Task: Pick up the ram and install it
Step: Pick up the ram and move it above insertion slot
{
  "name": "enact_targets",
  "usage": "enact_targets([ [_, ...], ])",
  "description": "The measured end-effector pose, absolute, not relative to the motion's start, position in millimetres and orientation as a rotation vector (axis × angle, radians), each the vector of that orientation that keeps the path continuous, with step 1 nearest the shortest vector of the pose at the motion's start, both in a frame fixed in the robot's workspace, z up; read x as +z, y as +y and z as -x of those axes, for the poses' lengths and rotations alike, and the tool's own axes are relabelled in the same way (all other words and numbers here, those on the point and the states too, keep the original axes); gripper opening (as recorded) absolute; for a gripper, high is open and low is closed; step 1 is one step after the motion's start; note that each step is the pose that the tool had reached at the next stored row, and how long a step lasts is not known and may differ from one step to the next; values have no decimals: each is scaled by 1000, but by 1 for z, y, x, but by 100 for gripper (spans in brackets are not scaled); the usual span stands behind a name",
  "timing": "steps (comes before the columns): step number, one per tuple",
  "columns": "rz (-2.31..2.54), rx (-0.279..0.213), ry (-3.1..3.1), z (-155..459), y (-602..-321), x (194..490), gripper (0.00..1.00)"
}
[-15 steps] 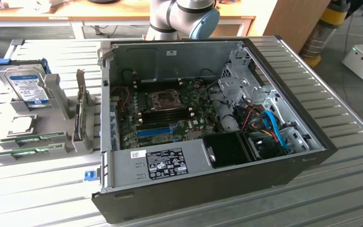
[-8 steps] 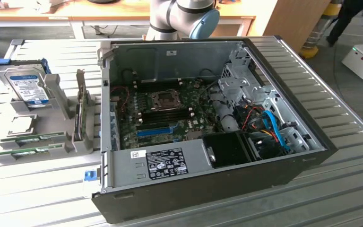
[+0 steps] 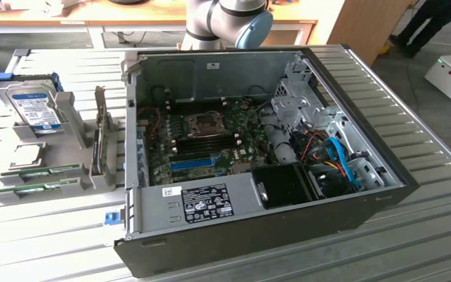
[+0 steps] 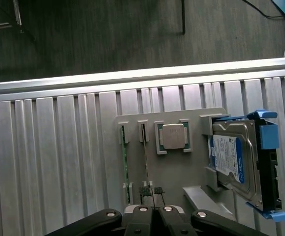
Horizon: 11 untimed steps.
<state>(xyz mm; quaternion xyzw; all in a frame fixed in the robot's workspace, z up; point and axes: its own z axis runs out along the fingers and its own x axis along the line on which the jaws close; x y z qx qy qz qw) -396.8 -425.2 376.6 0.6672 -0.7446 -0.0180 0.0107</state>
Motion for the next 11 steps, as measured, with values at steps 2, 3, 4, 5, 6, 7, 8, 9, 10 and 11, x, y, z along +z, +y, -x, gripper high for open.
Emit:
enact_targets([
  [2,-2102,-56,-2305,397,-425,377,11],
  [3,-2113,-56,-2294,397,-425,377,11],
  [4,-2122,-56,-2285,397,-425,377,11],
  [5,-2132,-55,-2277,397,-425,377,11],
  [6,-2141,-55,-2268,397,-425,377,11],
  [7,-2150,-55,-2259,397,-425,377,11],
  [8,-2158,-55,-2251,397,-425,377,11],
  [9,-2163,-55,-2247,397,-425,377,11],
  [10,-2163,-55,-2246,397,-425,377,11],
  [11,-2163,-55,-2246,397,-425,377,11],
])
